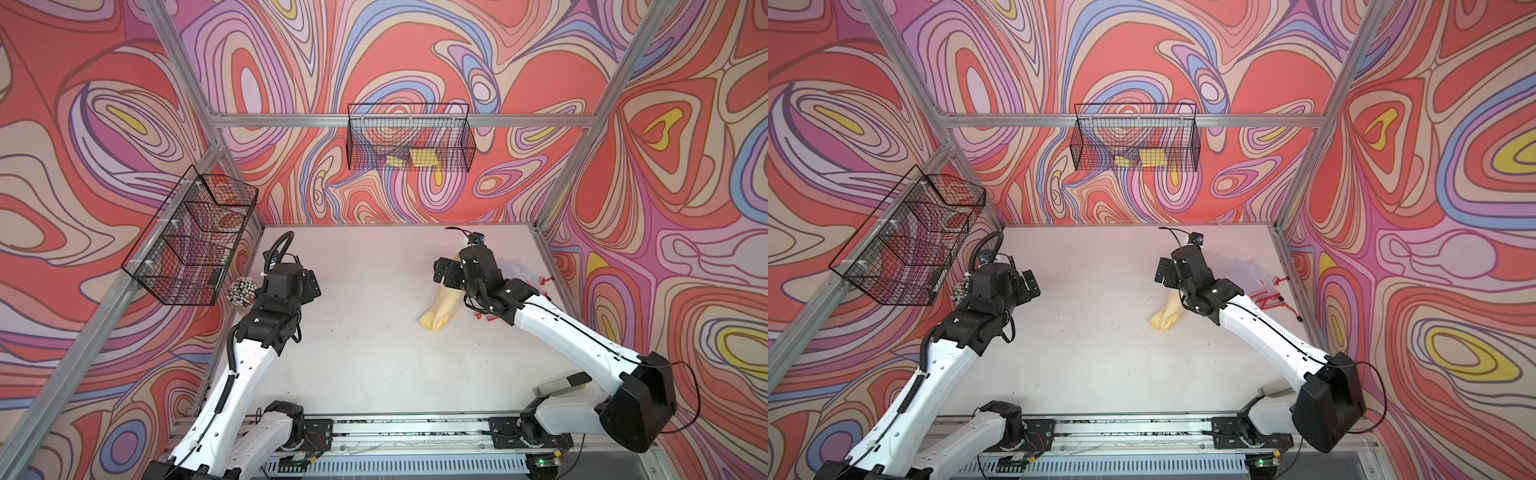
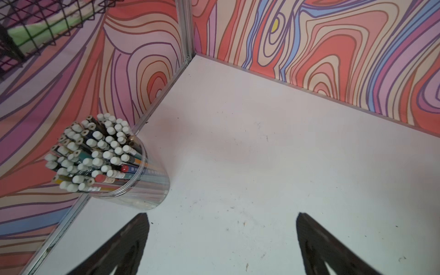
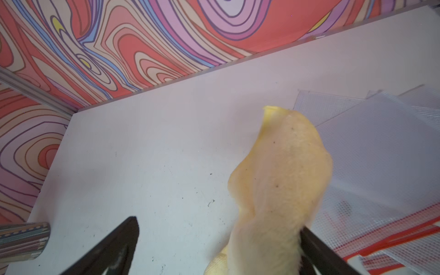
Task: Wipe the document bag
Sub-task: Place the cleaning item at the center of the board, then adjust the cleaning item at the center of the board.
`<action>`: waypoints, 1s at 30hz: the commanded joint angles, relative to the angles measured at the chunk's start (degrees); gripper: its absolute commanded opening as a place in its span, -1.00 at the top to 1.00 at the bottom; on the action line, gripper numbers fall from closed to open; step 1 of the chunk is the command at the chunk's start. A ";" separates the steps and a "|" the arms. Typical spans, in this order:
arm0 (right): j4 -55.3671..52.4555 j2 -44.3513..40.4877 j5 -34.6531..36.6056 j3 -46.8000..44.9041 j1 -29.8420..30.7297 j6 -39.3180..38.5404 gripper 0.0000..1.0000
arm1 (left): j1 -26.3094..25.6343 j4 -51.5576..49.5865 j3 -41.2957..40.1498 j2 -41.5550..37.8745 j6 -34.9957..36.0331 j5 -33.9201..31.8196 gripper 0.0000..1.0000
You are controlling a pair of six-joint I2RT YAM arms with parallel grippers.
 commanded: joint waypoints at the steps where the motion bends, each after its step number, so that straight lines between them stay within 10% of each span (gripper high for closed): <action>1: 3.37 -6.34 6.41 -8.07 -0.59 -1.47 -0.96 | 0.54 3.11 -2.50 -0.64 1.46 -4.72 -0.98; 7: 6.67 3.19 -29.09 -7.38 -6.43 -3.46 -0.96 | 0.74 6.20 -4.14 0.89 0.05 -1.35 -0.98; 11: 30.42 7.09 -51.99 -13.29 -6.52 4.38 -0.96 | 0.77 4.27 -3.23 3.09 -0.09 -0.71 -0.98; 18: 31.07 15.68 -57.88 -8.08 -6.17 2.69 -0.96 | 0.83 6.12 -5.45 2.65 -1.16 0.40 -0.98; 23: 13.79 23.34 -37.45 -0.62 -3.78 -4.31 -0.97 | 0.83 6.42 -5.52 3.00 -3.39 3.71 -0.98; 30: 17.07 25.09 -34.60 -2.10 -3.80 -2.81 -0.96 | 0.83 26.20 -13.12 7.23 -15.59 37.11 -0.97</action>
